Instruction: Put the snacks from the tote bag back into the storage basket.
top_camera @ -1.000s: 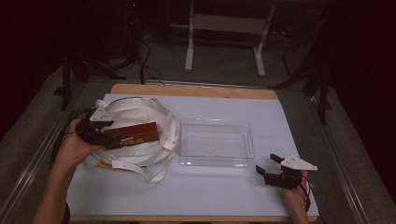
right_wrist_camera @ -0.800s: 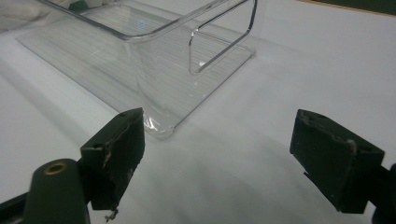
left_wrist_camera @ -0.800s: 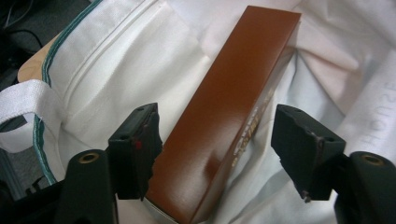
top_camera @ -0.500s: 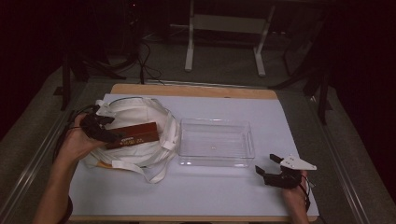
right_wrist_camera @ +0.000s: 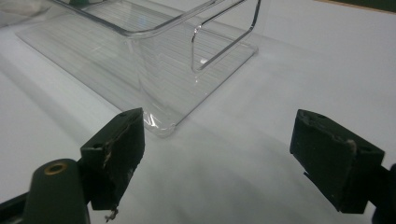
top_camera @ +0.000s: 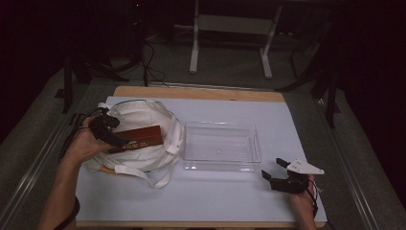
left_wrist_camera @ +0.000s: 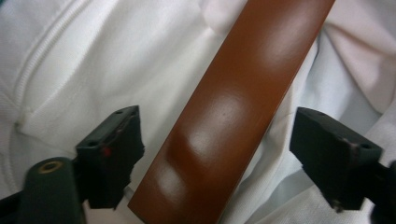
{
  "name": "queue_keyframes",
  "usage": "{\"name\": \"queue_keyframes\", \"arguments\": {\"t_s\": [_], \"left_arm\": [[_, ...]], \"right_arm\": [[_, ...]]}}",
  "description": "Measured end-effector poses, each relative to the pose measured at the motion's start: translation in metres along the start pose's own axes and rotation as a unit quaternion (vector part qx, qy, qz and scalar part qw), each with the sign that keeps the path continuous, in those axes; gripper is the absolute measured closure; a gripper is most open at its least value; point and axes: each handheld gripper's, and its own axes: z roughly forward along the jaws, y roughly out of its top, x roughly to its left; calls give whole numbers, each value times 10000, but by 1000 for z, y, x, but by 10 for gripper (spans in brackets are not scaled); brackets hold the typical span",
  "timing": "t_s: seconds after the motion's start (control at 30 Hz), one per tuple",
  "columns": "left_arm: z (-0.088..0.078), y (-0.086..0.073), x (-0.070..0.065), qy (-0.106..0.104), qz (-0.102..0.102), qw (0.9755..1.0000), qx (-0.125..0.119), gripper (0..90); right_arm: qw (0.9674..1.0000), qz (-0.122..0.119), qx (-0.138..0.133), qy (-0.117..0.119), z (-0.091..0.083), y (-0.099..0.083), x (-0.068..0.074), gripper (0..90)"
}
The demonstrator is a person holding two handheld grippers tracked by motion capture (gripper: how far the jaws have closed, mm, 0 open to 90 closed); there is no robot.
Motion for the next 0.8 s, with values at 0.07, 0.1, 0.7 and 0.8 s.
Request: {"name": "queue_keyframes", "arguments": {"t_s": [0.07,0.1,0.7,0.8], "left_arm": [[0,1,1,-16,9,10000,5,147],[0,2,1,-25,9,10000,22,141],[0,23,-8,-144,298,9994,87,205],[4,22,-6,-183,231,9995,150,205]], "right_arm": [[10000,3,2,0,0,0,0,180],[10000,-2,1,5,0,0,0,180],[10000,-39,2,25,0,0,1,180],[10000,-39,-1,31,0,0,1,180]]}}
